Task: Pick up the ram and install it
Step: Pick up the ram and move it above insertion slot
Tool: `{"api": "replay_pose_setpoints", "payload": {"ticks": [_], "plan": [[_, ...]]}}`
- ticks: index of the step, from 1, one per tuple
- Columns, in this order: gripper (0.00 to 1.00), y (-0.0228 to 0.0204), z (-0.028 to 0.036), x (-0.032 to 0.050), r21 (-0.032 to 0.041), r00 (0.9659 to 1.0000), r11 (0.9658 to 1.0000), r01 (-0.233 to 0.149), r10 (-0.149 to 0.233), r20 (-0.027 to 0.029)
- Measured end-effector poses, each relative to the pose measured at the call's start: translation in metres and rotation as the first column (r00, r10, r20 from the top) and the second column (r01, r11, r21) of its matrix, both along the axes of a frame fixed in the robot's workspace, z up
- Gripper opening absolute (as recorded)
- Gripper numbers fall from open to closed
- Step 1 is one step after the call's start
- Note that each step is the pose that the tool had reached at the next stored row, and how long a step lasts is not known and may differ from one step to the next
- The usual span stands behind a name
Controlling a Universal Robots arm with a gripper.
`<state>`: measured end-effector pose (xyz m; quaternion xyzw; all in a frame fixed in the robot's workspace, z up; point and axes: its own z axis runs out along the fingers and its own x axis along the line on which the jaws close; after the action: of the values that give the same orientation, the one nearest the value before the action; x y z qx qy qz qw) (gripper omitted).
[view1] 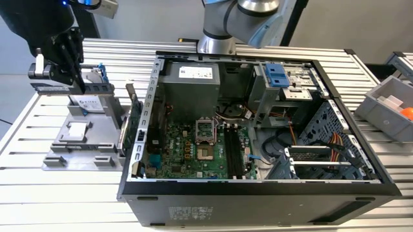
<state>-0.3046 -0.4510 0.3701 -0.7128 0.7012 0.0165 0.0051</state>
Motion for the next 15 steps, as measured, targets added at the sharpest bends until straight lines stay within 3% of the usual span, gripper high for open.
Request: {"api": "replay_pose_setpoints", "payload": {"ticks": [4,8,15], "plan": [[0.00,0.0000,0.0000,0.0075,0.0000,1.0000,1.0000,0.000,0.000,-0.0025],[0.00,0.0000,0.0000,0.0163,0.0000,1.0000,1.0000,0.000,0.000,-0.0091],[0.00,0.0000,0.0001,0.0253,0.0000,1.0000,1.0000,0.000,0.000,-0.0099]]}}
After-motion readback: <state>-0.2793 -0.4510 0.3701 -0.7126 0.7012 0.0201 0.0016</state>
